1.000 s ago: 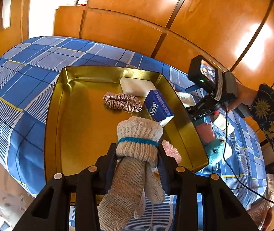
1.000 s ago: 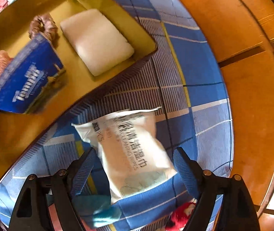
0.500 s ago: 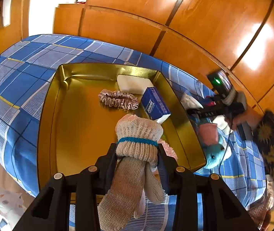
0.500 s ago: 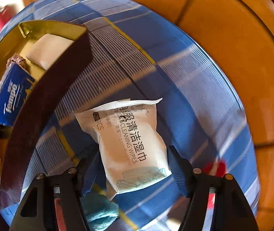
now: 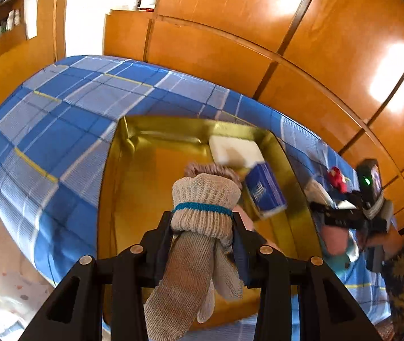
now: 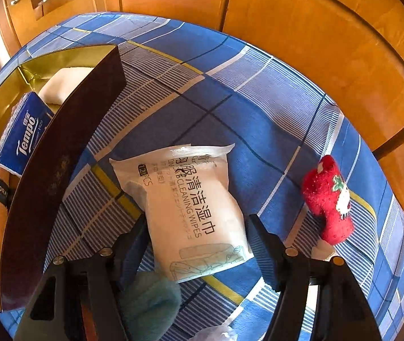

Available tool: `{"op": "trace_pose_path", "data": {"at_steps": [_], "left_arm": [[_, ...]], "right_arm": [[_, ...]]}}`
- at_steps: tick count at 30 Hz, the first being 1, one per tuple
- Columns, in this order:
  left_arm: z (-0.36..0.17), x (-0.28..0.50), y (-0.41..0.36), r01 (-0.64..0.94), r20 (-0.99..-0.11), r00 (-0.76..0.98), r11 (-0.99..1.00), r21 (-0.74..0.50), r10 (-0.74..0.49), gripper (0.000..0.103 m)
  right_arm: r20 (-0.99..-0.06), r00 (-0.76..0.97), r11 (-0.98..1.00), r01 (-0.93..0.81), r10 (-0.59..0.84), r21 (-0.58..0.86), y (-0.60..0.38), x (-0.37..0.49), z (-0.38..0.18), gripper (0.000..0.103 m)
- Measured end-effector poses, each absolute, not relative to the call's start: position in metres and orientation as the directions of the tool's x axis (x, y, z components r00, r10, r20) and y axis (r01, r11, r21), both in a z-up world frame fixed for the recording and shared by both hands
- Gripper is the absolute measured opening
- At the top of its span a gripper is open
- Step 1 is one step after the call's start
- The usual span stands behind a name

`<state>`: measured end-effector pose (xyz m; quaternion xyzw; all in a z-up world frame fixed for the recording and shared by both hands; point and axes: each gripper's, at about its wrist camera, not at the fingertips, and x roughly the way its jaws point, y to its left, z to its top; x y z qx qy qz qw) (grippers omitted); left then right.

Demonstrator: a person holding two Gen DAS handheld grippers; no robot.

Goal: Organize soft objects
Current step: 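Drop the glove into the tray with the left tool while the right tool reaches the wipes pack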

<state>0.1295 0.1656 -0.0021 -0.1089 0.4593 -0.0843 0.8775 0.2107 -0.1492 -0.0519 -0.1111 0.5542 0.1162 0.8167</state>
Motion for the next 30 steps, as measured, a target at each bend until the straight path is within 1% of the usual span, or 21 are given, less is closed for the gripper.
{"op": "trace_pose_path", "data": {"at_steps": [4, 11, 20, 25, 29, 30], "left_arm": [[-0.003, 0.162, 0.172, 0.025, -0.804, 0.558, 0.973, -0.229, -0.203, 0.040], [-0.027, 0.226, 0.175, -0.029, -0.843, 0.519, 0.983, -0.181, -0.140, 0.040], [-0.057, 0.267, 0.166, -0.040, -0.874, 0.480, 0.993, -0.113, -0.080, 0.042], [-0.066, 0.277, 0.166, -0.051, -0.882, 0.465, 0.993, -0.108, -0.072, 0.050], [-0.059, 0.273, 0.162, -0.039, -0.869, 0.490, 0.995, -0.096, -0.065, 0.055], [-0.055, 0.270, 0.161, -0.036, -0.864, 0.500, 0.995, -0.092, -0.062, 0.061]], "right_arm": [[-0.928, 0.369, 0.949, -0.308, 0.059, -0.062, -0.147, 0.204, -0.052, 0.069], [-0.925, 0.377, 0.950, -0.302, 0.044, -0.078, -0.145, 0.211, -0.057, 0.069], [-0.923, 0.384, 0.952, -0.293, 0.037, -0.083, -0.144, 0.210, -0.057, 0.069], [-0.921, 0.389, 0.953, -0.288, 0.032, -0.089, -0.144, 0.209, -0.058, 0.069], [-0.919, 0.393, 0.954, -0.288, 0.033, -0.089, -0.143, 0.208, -0.059, 0.069], [-0.919, 0.393, 0.954, -0.287, 0.033, -0.089, -0.143, 0.208, -0.059, 0.069]]}}
